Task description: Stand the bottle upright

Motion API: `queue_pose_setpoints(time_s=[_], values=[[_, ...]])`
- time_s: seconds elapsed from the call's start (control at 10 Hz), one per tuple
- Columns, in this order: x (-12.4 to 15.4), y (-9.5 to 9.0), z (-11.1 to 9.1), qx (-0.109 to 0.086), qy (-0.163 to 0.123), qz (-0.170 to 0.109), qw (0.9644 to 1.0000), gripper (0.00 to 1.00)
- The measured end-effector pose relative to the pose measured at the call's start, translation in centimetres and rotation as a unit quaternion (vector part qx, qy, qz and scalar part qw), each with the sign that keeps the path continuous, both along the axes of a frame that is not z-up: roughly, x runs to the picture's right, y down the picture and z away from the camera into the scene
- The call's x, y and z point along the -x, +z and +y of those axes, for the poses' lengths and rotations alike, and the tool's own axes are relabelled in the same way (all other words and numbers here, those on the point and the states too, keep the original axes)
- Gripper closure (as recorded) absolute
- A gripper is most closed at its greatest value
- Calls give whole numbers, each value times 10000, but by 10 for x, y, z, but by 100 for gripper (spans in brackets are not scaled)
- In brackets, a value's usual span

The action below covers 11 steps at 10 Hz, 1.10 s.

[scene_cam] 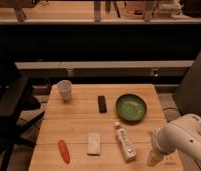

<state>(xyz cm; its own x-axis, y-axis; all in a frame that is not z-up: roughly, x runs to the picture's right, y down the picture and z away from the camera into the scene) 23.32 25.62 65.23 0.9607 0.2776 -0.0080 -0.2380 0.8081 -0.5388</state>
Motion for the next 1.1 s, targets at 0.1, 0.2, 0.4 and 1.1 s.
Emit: queue_pose_setpoints(time_s=[0.1,0.2,0.4,1.1], values=[[10,3,-8,-34,154,-47,9999,20],[19,8,-17,-45,287,-72,9996,20],[34,22,-35,-43,576,-102,9983,20],[91,75,-73,2,1486,286,9885,20]])
